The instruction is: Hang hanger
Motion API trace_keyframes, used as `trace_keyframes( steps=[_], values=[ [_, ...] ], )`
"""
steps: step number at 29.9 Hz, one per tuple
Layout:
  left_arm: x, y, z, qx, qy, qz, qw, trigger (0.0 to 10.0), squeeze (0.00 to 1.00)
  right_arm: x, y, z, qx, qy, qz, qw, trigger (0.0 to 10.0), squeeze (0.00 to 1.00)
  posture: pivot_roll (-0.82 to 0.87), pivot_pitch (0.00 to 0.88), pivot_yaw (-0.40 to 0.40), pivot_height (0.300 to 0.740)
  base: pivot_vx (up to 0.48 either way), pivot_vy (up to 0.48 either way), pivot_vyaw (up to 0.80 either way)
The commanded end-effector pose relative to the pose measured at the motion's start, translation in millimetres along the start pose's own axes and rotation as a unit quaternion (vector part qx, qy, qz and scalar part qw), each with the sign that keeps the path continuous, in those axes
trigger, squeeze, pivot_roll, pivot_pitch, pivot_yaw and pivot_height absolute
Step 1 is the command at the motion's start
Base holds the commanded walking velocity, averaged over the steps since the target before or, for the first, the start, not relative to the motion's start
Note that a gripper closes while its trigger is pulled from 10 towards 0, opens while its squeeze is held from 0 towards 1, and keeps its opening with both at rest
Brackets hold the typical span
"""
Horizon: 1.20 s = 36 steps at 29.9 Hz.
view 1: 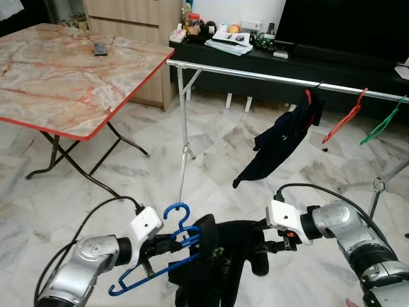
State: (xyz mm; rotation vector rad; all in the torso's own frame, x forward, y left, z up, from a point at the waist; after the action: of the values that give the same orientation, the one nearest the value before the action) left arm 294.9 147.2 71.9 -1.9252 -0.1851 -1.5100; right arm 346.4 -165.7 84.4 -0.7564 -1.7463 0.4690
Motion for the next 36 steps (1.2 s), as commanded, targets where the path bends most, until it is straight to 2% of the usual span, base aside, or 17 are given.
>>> trace_keyframes(
  steps=[1, 5, 7, 9, 12, 13, 14, 17, 18, 19, 20, 21, 26, 31, 36],
  values=[
    [10.7, -6.7, -0.4, -0.008, 0.002, -0.022, 1.0, 0.0, 0.0, -6.2, -8.5, -3.3, -0.025, 0.003, 0.009, 1.0, 10.0, 0.0, 0.08, 0.042, -0.096, 0.74, 0.0, 0.0, 0.0],
    [8.5, -13.9, 1.3, -0.009, -0.003, -0.022, 1.0, 0.0, 0.0, -9.1, -18.8, -16.9, -0.087, 0.017, 0.016, 0.996, 10.0, 0.0, 0.07, 0.034, -0.098, 0.74, 0.0, 0.0, 0.0],
    [8.2, -14.9, 1.7, -0.008, -0.004, -0.022, 1.0, 0.0, 0.0, -10.9, -20.2, -17.4, -0.091, 0.024, 0.018, 0.995, 10.0, 0.0, 0.07, 0.034, -0.098, 0.74, 0.0, 0.0, 0.0],
    [9.5, -18.5, 3.7, -0.004, -0.01, -0.027, 1.0, 0.0, 0.0, -20.6, -19.6, -4.8, -0.073, 0.03, 0.026, 0.997, 10.0, 0.0, 0.07, 0.03, -0.098, 0.74, 0.0, 0.0, 0.0],
    [13.5, -19.3, 4.0, -0.005, -0.01, -0.034, 0.999, 0.0, 0.0, -23.4, -15.9, 1.7, -0.064, 0.04, 0.022, 0.997, 10.0, 0.0, 0.07, 0.029, -0.097, 0.74, 0.0, 0.0, 0.0],
    [16.8, -19.3, 3.5, -0.008, -0.011, -0.041, 0.999, 0.0, 0.0, -24.1, -14.1, 4.2, -0.062, 0.048, 0.017, 0.997, 10.0, 0.63, 0.07, 0.028, -0.095, 0.74, 0.0, 0.0, 0.0],
    [20.8, -19.4, 2.8, -0.013, -0.011, -0.048, 0.999, 0.0, 0.0, -25.4, -12.2, 6.2, -0.063, 0.056, 0.014, 0.996, 10.0, 0.97, 0.07, 0.027, -0.094, 0.74, 0.0, 0.0, 0.0],
    [29.7, -20.1, 2.8, -0.019, -0.011, -0.064, 0.998, 0.0, 0.0, -30.0, -9.2, 7.3, -0.079, 0.068, 0.019, 0.994, 10.0, 0.96, 0.07, 0.03, -0.092, 0.74, 0.0, 0.0, 0.0],
    [32.6, -20.6, 3.0, -0.021, -0.011, -0.069, 0.997, 0.0, 0.0, -31.4, -8.1, 7.2, -0.086, 0.072, 0.022, 0.993, 10.0, 0.88, 0.07, 0.033, -0.092, 0.74, 0.0, 0.0, 0.0],
    [34.9, -21.0, 3.2, -0.022, -0.01, -0.071, 0.997, 0.0, 0.0, -33.0, -7.2, 7.4, -0.091, 0.079, 0.024, 0.992, 10.0, 0.88, 0.07, 0.035, -0.092, 0.74, 0.0, 0.0, 0.0],
    [36.2, -21.2, 3.1, -0.025, -0.009, -0.072, 0.997, 0.0, 0.0, -36.6, -6.3, 9.1, -0.095, 0.085, 0.031, 0.991, 10.0, 0.05, 0.07, 0.039, -0.09, 0.74, 0.0, 0.0, 0.0],
    [37.1, -21.3, 2.8, -0.027, -0.007, -0.071, 0.997, 0.0, 0.0, -39.4, -5.6, 10.1, -0.102, 0.088, 0.037, 0.99, 10.0, 0.0, 0.07, 0.044, -0.087, 0.74, 0.0, 0.0, 0.0],
    [39.7, -22.5, 0.6, -0.037, -0.006, -0.069, 0.997, 0.0, 0.0, -44.1, -7.3, 1.3, -0.163, 0.099, 0.05, 0.98, 10.0, 0.0, 0.07, 0.056, -0.079, 0.74, 0.0, 0.0, 0.0],
    [40.5, -24.4, 1.0, -0.039, -0.006, -0.066, 0.997, 0.0, 0.0, -39.1, -10.3, -8.5, -0.203, 0.104, 0.031, 0.973, 10.0, 0.0, 0.07, 0.065, -0.072, 0.74, 0.0, 0.0, 0.0],
    [42.9, -24.3, -0.2, -0.045, -0.004, -0.065, 0.997, 0.0, 0.0, -41.6, -8.1, -6.4, -0.206, 0.113, 0.034, 0.971, 10.0, 0.0, 0.08, 0.072, -0.07, 0.74, 0.0, 0.0, 0.0]
  ],
)
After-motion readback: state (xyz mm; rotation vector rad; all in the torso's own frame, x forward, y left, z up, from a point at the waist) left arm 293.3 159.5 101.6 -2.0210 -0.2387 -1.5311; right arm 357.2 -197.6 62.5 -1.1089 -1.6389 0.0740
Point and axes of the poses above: a point about 5 cm out from each wrist's last joint towards the gripper, its own y axis pointing out of the wrist towards the gripper, its own x axis along the axis of the wrist's last joint, z = x × y, the point moved 4 cm from there along y, pointing out of the wrist towards the gripper, and after that the axes turned 8 degrees about -y, right-handed, at the moved point
